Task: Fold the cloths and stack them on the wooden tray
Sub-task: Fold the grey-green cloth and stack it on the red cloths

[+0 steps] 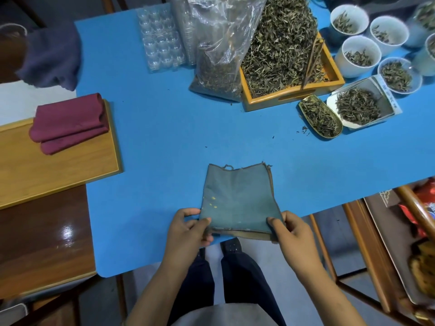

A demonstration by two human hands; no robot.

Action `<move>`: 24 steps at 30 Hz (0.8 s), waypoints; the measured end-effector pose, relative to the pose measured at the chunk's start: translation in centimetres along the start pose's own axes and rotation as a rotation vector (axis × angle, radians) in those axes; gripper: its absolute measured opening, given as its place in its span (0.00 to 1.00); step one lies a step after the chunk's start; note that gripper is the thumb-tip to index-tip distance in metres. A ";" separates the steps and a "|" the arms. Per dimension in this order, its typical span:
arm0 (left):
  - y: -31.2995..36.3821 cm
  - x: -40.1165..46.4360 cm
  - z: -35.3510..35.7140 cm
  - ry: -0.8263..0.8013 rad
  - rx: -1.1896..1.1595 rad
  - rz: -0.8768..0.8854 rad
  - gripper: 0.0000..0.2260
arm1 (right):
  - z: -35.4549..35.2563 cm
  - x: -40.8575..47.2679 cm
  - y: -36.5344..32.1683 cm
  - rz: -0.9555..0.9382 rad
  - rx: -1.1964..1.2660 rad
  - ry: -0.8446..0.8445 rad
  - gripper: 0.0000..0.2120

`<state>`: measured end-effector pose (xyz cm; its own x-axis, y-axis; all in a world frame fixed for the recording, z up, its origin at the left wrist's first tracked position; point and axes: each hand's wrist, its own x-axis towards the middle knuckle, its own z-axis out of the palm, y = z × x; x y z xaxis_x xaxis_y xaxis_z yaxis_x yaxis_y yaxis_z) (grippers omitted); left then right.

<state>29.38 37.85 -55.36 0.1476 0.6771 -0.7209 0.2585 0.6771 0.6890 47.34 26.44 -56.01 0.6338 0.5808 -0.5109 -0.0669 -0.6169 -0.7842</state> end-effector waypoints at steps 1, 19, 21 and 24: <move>0.0 -0.3 -0.1 -0.003 -0.008 0.012 0.09 | 0.0 -0.4 0.0 0.009 0.083 -0.012 0.14; 1.7 3.0 -2.7 -0.177 0.467 0.597 0.09 | -2.2 3.8 -2.7 -0.402 -0.251 -0.220 0.11; 2.3 3.8 -1.7 -0.166 0.426 0.576 0.02 | -2.1 4.6 -2.9 -0.377 -0.190 -0.220 0.07; 2.6 4.8 -0.1 -0.042 0.410 0.516 0.09 | -1.7 5.6 -3.1 -0.256 -0.088 -0.188 0.04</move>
<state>30.64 42.93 -57.01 0.3850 0.8679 -0.3139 0.4858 0.0986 0.8685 52.36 30.71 -55.84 0.4675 0.8056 -0.3639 0.1481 -0.4773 -0.8662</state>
